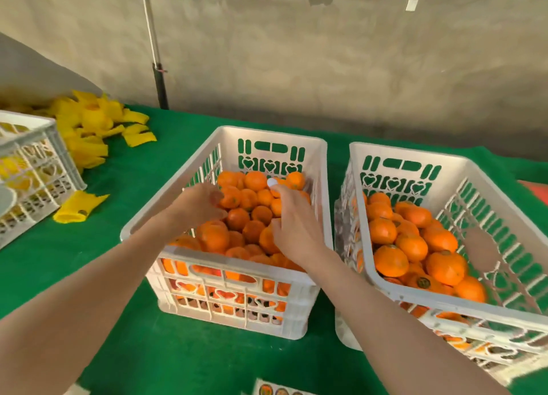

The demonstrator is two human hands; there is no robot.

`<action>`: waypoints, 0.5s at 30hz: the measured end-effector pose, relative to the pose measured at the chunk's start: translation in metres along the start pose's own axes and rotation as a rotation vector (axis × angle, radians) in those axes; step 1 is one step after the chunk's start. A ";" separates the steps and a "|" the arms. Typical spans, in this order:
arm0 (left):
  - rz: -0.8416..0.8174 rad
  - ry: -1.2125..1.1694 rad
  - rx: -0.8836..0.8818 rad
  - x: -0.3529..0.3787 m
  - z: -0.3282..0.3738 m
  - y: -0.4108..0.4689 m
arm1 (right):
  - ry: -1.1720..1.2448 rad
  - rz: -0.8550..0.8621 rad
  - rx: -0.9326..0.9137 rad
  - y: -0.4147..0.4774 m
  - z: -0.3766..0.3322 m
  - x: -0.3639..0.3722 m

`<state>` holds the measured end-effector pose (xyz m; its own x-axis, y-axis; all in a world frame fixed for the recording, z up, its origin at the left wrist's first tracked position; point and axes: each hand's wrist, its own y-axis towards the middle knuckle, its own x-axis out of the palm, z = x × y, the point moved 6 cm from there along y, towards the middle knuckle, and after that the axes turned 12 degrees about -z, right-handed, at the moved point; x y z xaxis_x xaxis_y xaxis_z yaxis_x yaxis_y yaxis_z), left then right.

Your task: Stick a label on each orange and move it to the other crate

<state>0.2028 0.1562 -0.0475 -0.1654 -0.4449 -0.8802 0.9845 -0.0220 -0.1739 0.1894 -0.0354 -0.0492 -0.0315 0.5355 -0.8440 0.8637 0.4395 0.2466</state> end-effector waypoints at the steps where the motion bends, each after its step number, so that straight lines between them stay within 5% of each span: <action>1: -0.188 0.188 -0.006 0.017 0.001 0.010 | -0.013 -0.011 -0.004 0.000 0.000 0.000; 4: -0.509 0.455 -0.164 0.054 -0.012 0.023 | -0.027 -0.027 -0.027 -0.002 -0.001 0.000; 8: -0.518 0.479 -0.158 0.056 -0.018 0.032 | -0.009 -0.024 -0.038 -0.002 -0.002 -0.001; 11: -0.414 0.208 -0.098 0.043 -0.020 0.035 | 0.026 0.000 -0.033 -0.003 0.000 -0.002; 15: -0.257 -0.485 0.171 0.018 -0.002 0.016 | 0.209 0.066 0.000 -0.006 0.000 -0.009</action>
<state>0.2150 0.1493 -0.0667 -0.3949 -0.7649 -0.5089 0.9182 -0.3104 -0.2459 0.1845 -0.0426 -0.0426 -0.0783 0.7014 -0.7084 0.8675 0.3981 0.2983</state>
